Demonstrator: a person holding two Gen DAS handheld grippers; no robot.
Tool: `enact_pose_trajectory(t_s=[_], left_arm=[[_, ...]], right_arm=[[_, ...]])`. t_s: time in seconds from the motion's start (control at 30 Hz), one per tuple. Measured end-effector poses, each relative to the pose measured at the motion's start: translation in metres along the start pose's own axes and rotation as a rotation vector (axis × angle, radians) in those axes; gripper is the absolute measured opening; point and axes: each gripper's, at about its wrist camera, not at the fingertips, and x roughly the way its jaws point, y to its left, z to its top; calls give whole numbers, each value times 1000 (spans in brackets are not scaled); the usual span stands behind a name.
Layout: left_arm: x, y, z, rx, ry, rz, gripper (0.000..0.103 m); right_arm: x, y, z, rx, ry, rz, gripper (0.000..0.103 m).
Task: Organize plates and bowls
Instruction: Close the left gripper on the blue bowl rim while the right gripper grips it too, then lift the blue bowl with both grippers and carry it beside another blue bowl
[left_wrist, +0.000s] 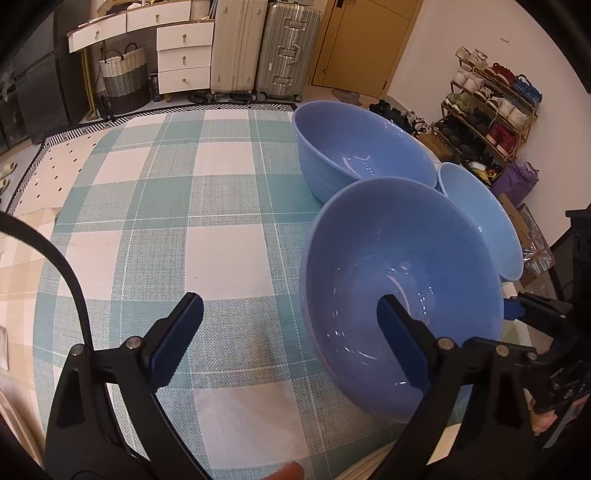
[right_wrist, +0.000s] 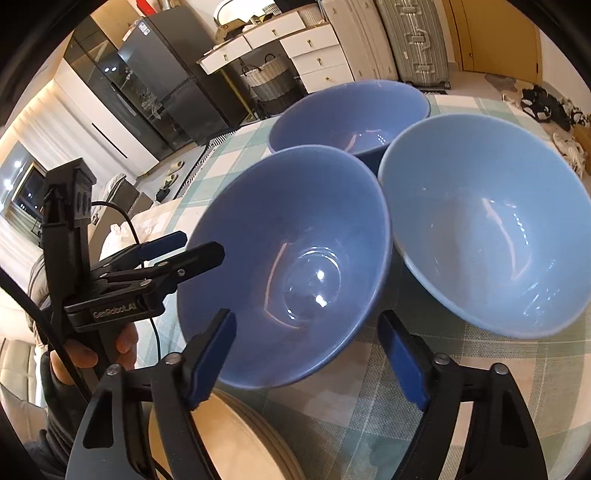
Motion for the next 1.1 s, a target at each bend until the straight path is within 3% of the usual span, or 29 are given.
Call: enact_pose_trajectory(t_s=[0.2, 0.27, 0.4, 0.53, 0.67, 0.77, 1.1], left_arm=[[11, -2, -1, 8, 30, -4, 80], [16, -3, -2, 11, 48, -15, 71], [25, -3, -3, 9, 68, -22, 58], [31, -7, -4, 33, 86, -1, 35], [35, -8, -5, 29, 93, -24, 20], [39, -11, -7, 37, 104, -31, 15], [36, -9, -10, 22, 105, -27, 8]], right_arm=[[8, -4, 3, 12, 8, -17, 69], [11, -5, 5, 16, 14, -11, 62], [15, -7, 8, 15, 18, -22, 58], [19, -11, 12, 14, 16, -23, 52], [23, -12, 11, -1, 14, -26, 48], [29, -12, 12, -7, 21, -23, 37], [28, -7, 11, -37, 6, -61, 27]])
